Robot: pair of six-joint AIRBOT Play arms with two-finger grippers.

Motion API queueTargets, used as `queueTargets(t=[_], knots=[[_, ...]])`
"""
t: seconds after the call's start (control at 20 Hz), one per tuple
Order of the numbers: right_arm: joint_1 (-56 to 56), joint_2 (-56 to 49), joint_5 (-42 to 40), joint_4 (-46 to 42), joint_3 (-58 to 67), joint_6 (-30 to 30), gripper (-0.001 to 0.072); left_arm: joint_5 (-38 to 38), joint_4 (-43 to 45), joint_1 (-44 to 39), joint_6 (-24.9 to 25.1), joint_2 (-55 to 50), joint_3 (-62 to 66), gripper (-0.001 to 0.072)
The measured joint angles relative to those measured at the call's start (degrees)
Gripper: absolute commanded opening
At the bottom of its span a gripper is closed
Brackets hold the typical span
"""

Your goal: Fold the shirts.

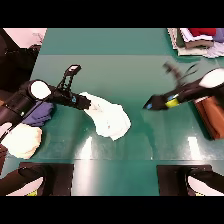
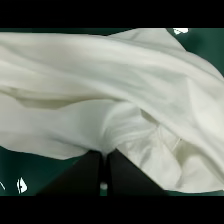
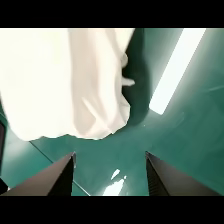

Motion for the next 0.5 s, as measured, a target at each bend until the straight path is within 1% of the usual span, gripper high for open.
queueTargets(t=[0.1,0.2,0.25,0.3,0.4,0.45,0.5], knots=[[4.81,-2.93,-4.63,0.07,-4.04,-0.92,0.0503,-0.50,0.55,0.00,-0.02,0.11,0.31,0.0023],[8.41,-6.03,-7.61,0.09,-5.66,-1.64,0.0500,-0.79,0.83,0.00,0.00,0.17,0.44,0.0023],[9.68,-7.45,-8.61,0.07,-5.75,-1.95,0.0480,-0.92,0.94,0.00,0.00,0.17,0.50,0.0023],[10.67,-8.81,-9.55,0.04,-5.51,-2.23,0.0438,-1.07,1.05,0.00,0.00,0.17,0.55,0.0023],[11.82,-10.99,-11.17,0.00,-4.39,-2.40,0.0422,-1.16,1.07,0.00,0.00,0.17,0.57,0.0023],[12.15,-11.85,-11.74,-0.15,-3.74,-2.51,0.0290,-1.14,1.09,0.00,0.00,0.17,0.57,0.0023],[12.46,-12.66,-12.26,-0.24,-2.95,-2.60,0.0068,-1.16,1.16,0.00,0.00,0.17,0.57,0.0023]])
